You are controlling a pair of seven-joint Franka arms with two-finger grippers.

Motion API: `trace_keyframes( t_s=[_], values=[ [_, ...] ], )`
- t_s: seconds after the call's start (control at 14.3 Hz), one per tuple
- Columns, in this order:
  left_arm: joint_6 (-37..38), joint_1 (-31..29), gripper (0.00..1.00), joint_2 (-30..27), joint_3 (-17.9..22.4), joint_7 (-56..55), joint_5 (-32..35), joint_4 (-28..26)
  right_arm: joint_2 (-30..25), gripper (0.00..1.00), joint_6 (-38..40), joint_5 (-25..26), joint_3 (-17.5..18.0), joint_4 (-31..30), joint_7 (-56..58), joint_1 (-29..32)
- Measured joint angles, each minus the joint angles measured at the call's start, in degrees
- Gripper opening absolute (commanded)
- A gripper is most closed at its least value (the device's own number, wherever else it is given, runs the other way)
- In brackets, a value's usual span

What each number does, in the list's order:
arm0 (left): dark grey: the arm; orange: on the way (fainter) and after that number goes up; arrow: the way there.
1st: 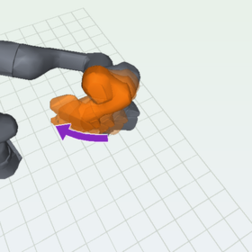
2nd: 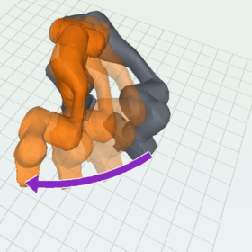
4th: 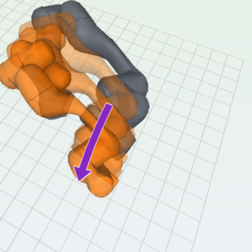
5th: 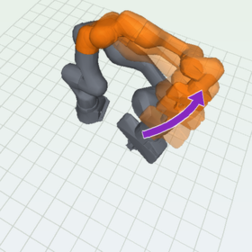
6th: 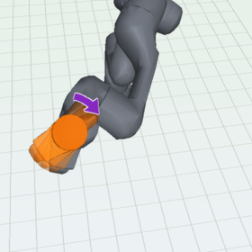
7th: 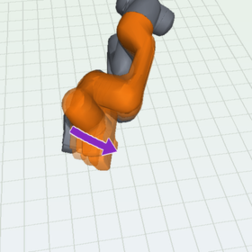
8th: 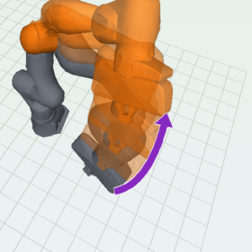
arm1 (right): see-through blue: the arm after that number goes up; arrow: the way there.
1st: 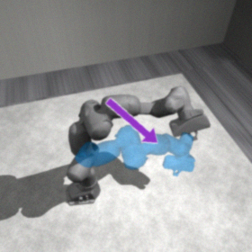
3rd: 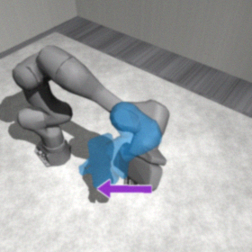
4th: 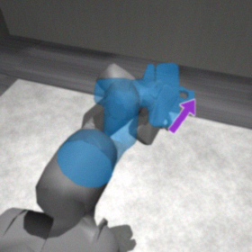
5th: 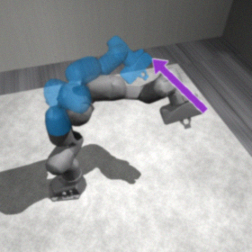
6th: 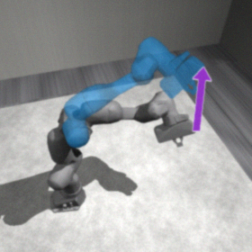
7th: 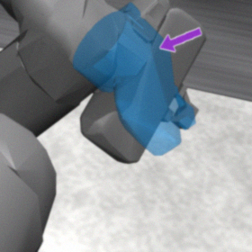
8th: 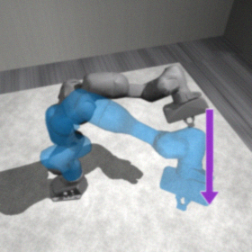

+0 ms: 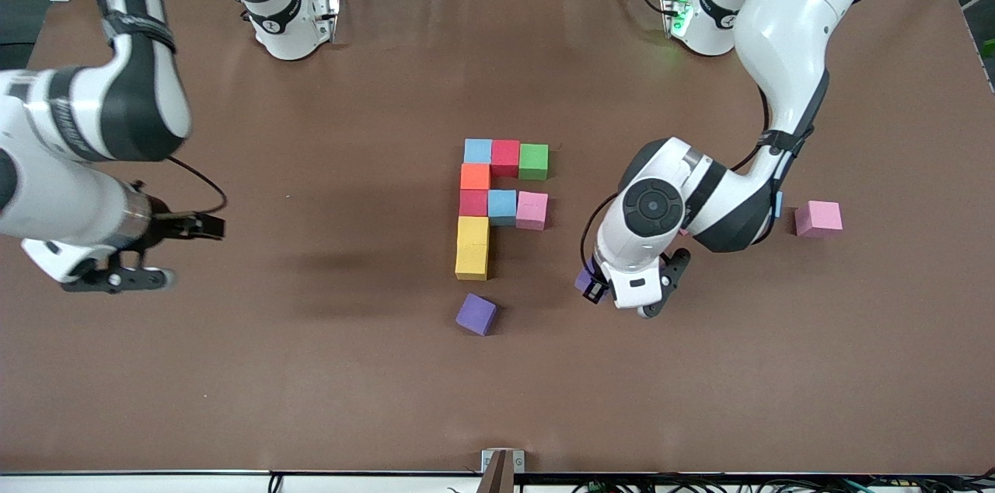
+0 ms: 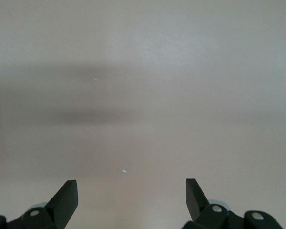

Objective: Arrange 11 blocks into digit 3
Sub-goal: 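Release yellow and withdraw the right gripper while the left gripper carries purple, then lower the purple cube beside the bottom yellow cube with the left gripper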

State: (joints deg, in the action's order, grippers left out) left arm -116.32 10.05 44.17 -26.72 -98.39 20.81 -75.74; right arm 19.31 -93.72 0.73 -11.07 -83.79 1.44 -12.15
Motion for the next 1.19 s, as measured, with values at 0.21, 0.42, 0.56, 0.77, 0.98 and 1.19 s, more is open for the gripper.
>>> trace_keyframes(
  t_s=[0.21, 0.42, 0.56, 0.77, 0.98, 1.19],
  values=[
    [-0.09, 1.43, 0.27, 1.02, 0.05, -10.81, -0.02, -0.03, -3.73, 1.0, 1.06, 1.02, -0.04, -0.97, 2.98, 4.07],
    [-3.3, 1.71, 0.27, 2.28, 0.1, -22.37, -0.02, -0.03, -6.23, 1.0, 3.92, 1.38, -0.02, 0.34, 3.31, 5.47],
    [-4.85, 1.96, 0.27, 2.93, 0.06, -26.5, -0.1, -0.04, -6.67, 1.0, 5.8, 1.38, 0.04, 2.14, 3.3, 6.22],
    [-8.14, 4.64, 0.27, 4.11, 0.07, -30.71, -0.18, -0.03, -6.66, 1.0, 6.8, 1.36, 0.11, 3.12, 3.31, 7.93],
    [-9.28, 7.99, 0.27, 5.45, 0.24, -34.24, -0.18, 0.0, -6.67, 1.0, 9.17, 1.27, 0.29, 5.12, 3.31, 8.11],
    [-9.56, 10.83, 0.27, 6.64, 1.55, -37.91, -0.22, 0.03, -6.66, 1.0, 9.63, 0.85, 1.09, 5.56, 3.3, 7.89]
  ],
)
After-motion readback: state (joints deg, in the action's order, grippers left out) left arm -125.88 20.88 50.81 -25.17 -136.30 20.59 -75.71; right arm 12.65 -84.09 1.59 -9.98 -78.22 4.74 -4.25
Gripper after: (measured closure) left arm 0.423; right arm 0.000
